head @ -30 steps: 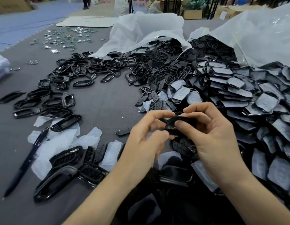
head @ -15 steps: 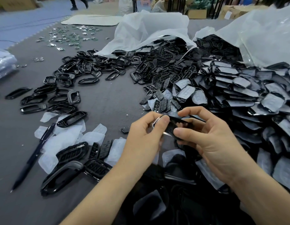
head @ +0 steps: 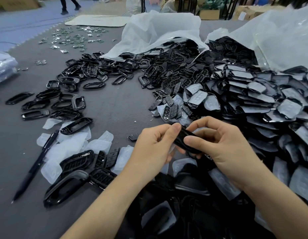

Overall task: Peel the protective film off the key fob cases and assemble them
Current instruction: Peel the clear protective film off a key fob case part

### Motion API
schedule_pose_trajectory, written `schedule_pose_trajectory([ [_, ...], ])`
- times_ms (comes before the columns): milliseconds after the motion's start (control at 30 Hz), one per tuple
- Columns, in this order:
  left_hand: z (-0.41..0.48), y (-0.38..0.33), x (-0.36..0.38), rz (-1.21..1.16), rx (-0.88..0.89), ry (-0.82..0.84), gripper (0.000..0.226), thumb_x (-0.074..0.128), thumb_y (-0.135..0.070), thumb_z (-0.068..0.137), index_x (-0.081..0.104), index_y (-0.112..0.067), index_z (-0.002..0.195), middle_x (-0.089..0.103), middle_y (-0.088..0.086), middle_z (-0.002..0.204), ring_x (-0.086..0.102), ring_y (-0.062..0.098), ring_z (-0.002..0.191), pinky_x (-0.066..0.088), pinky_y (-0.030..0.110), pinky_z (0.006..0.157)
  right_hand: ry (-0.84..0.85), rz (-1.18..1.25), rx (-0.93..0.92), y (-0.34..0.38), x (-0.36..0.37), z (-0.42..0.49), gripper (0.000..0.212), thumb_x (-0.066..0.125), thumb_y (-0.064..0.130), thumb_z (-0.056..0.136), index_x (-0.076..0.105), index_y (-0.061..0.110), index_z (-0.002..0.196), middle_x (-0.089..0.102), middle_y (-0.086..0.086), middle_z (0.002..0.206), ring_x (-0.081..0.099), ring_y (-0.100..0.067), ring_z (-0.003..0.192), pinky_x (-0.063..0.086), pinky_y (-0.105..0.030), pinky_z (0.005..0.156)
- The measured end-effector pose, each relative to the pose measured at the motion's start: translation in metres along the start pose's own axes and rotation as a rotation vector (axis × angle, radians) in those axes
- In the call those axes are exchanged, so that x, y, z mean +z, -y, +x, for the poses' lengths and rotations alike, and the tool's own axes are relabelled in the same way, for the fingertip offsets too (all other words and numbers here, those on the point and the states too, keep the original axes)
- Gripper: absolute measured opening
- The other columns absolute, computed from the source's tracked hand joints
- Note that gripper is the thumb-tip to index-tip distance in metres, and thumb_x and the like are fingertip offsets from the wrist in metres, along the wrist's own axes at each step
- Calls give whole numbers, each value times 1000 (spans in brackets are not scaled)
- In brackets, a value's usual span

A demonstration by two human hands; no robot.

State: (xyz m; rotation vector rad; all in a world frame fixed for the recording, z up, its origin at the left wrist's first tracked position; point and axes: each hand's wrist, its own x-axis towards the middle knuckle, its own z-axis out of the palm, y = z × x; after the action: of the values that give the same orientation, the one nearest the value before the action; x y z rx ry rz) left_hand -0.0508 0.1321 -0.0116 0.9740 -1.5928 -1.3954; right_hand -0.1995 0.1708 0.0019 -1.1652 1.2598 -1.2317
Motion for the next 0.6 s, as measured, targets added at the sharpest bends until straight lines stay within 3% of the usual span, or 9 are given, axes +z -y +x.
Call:
schedule_pose_trajectory([
  [200, 0, -3, -2, -71, -68, 84, 19, 55, -14, 95, 64, -6, 80, 61, -5, 51, 35, 3, 37, 27, 13, 39, 22, 3, 34, 1, -5, 1, 28, 73, 24, 60, 64, 9, 82, 66, -5, 64, 55, -13, 50, 46, -18, 47],
  [400, 1, 0, -4, -168, -149, 40, 20, 52, -12, 97, 58, -7, 79, 45, -10, 44, 31, 5, 38, 23, 14, 38, 104, 127, 74, 0, -9, 2, 36, 81, 24, 48, 72, 20, 83, 68, -6, 75, 59, -13, 55, 52, -20, 55],
  [533, 3, 2, -6, -181, -133, 28, 15, 56, -15, 94, 60, -3, 85, 53, 12, 64, 34, 7, 40, 24, 15, 38, 36, 180, 64, -4, -9, 4, 34, 80, 23, 46, 74, 17, 79, 67, -7, 69, 59, -14, 55, 52, -19, 56],
  [600, 1, 2, -6, -184, -114, 56, 16, 64, -23, 86, 62, -7, 86, 50, 1, 59, 36, 7, 41, 26, 15, 39, -8, 223, 55, -4, -10, 6, 28, 79, 23, 46, 74, 16, 73, 66, -5, 66, 60, -12, 55, 51, -18, 55],
])
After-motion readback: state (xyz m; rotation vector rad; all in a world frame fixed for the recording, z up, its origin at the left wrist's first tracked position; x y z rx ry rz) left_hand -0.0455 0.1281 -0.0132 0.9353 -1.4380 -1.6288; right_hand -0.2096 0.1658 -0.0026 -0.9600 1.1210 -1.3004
